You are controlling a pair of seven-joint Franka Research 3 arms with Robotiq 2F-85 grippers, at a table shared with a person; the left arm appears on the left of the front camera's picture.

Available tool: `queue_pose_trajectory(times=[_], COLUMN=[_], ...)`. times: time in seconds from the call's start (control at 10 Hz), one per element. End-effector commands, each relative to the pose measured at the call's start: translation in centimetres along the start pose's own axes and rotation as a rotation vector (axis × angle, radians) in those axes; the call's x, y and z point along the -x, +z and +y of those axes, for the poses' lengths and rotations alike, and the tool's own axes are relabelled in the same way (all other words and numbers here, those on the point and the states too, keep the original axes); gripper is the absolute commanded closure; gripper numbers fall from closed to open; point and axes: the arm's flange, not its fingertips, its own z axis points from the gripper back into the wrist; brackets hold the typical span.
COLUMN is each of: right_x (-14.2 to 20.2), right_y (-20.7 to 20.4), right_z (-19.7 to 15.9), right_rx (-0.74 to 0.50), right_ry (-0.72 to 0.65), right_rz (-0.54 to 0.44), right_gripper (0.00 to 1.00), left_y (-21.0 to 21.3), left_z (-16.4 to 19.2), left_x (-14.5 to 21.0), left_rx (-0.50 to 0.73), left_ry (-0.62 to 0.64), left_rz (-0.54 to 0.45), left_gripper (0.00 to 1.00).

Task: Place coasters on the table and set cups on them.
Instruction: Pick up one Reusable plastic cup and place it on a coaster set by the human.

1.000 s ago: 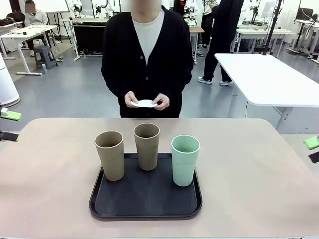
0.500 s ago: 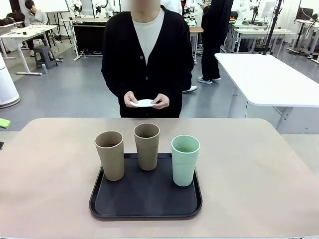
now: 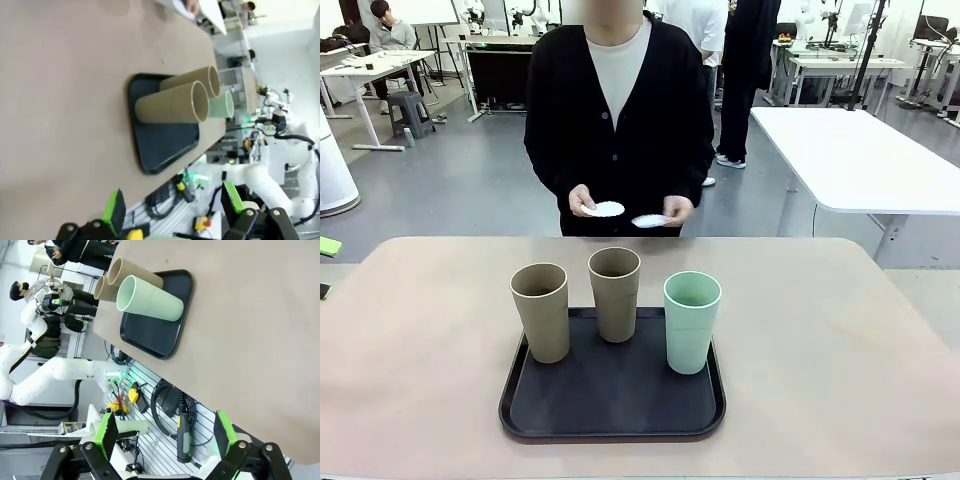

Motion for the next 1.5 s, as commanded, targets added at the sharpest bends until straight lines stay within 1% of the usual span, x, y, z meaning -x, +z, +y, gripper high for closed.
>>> queue_pose_trajectory(times=[0.0,1.4], right_x=[-0.08,-0.08], right_y=[0.02,0.02], right_z=[-0.06,-0.06], right_rx=[0.001,0.001], right_ry=[-0.014,-0.014], right_rz=[-0.004,-0.004], right_gripper=[0.0,0.0], left_y=[-0.07,-0.07], left_z=[-0.16,-0.16], left_x=[-0.12,-0.12], left_rx=[0.012,0.012], left_ry=[-0.017,-0.017], left_rz=[-0.008,-0.008], left_gripper=[0.0,0.0])
